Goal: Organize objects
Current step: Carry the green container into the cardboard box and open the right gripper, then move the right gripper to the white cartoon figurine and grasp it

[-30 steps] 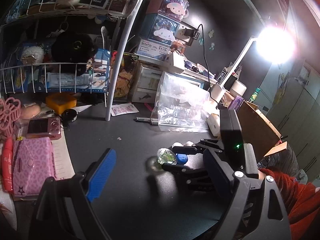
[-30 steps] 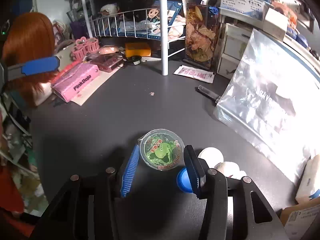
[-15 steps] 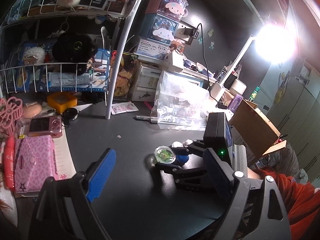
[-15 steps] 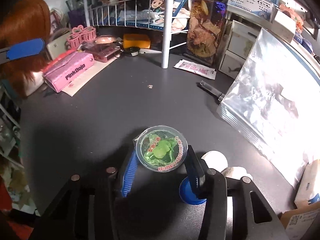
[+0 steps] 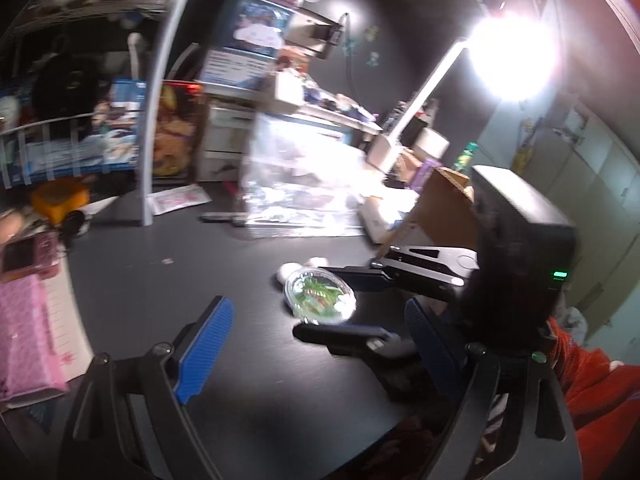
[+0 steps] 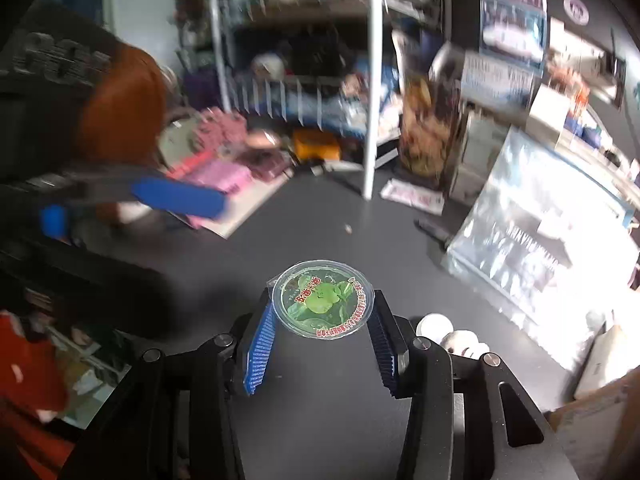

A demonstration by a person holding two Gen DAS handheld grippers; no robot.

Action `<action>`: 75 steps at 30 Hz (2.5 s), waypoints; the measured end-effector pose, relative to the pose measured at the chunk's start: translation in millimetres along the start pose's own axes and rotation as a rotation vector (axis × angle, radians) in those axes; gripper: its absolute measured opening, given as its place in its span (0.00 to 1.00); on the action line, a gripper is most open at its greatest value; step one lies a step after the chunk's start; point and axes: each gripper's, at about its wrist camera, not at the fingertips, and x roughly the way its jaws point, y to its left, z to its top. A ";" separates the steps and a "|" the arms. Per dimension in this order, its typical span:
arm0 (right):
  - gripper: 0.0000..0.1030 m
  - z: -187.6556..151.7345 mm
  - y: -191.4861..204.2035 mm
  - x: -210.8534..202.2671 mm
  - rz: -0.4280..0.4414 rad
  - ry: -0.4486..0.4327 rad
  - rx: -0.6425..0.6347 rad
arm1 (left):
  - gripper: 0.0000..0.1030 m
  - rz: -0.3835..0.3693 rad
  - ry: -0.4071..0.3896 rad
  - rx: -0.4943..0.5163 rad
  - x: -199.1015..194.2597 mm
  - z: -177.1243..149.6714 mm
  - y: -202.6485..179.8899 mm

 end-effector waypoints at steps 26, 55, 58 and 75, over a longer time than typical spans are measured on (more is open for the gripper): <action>0.39 -19.6 -60.2 -192.8 -0.258 -0.162 0.033 | 0.36 -0.264 0.077 0.323 84.9 92.5 -188.9; 0.49 -32.7 -137.1 -198.6 -0.352 0.014 0.196 | 0.80 -0.245 0.059 0.299 90.1 120.5 -172.1; 0.49 -23.5 -125.5 -196.4 -0.330 -0.010 0.186 | 0.82 -0.176 0.000 0.289 63.4 117.5 -152.1; 0.50 3.7 -13.7 -68.5 0.018 0.026 0.155 | 0.83 0.096 -0.111 0.164 -7.1 45.7 -32.2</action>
